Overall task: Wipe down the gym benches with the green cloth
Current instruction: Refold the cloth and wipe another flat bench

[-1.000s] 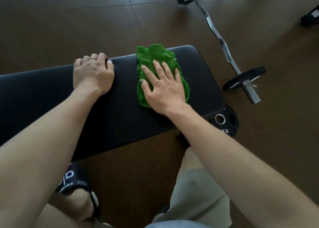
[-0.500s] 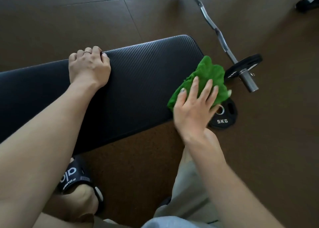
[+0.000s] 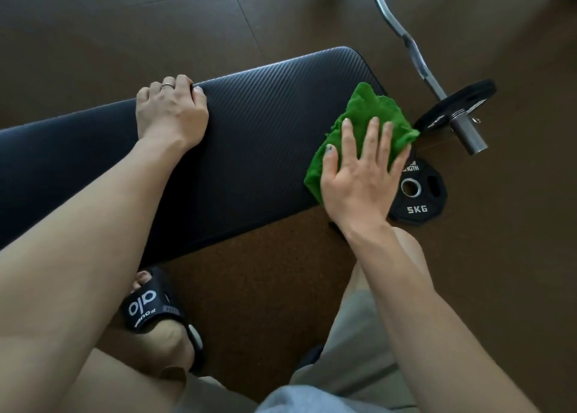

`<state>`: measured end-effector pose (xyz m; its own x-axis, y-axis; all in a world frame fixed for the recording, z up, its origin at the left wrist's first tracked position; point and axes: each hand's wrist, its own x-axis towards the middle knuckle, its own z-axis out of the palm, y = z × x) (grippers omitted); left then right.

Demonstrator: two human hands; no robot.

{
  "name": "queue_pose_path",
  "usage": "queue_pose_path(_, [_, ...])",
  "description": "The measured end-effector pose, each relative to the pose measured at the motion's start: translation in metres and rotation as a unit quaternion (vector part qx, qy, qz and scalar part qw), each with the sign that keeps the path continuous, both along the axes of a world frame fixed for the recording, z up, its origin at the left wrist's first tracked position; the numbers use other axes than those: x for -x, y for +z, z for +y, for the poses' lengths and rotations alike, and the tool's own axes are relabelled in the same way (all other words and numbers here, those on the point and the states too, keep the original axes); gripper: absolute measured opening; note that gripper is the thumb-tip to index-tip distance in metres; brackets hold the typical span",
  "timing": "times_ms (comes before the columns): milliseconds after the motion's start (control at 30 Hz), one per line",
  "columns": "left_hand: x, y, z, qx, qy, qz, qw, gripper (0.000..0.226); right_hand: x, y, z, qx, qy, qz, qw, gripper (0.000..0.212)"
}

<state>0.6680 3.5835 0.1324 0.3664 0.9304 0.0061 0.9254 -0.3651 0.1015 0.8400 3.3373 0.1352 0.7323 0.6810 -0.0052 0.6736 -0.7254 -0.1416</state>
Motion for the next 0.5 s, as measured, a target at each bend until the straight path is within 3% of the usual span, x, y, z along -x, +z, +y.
queue_pose_path(100, [-0.002, 0.002, -0.002, 0.006, 0.004, 0.002, 1.0, 0.051, 0.043, 0.001, 0.013, -0.015, 0.048, -0.012, 0.999, 0.066])
queue_pose_path(200, [-0.002, 0.003, -0.002, 0.008, 0.006, 0.005, 1.0, 0.05, 0.108, 0.0, 0.018, -0.035, 0.19, 0.02, 0.981, 0.064])
queue_pose_path(300, [0.001, 0.005, 0.0, 0.019, -0.005, 0.0, 1.0, 0.051, 0.096, 0.003, 0.02, -0.02, 0.301, 0.028, 0.953, 0.062])
queue_pose_path(500, [0.014, 0.024, 0.003, 0.111, -0.017, -0.016, 0.994, 0.055, -0.019, 0.014, 0.036, 0.069, 0.167, 0.009, 0.984, 0.064])
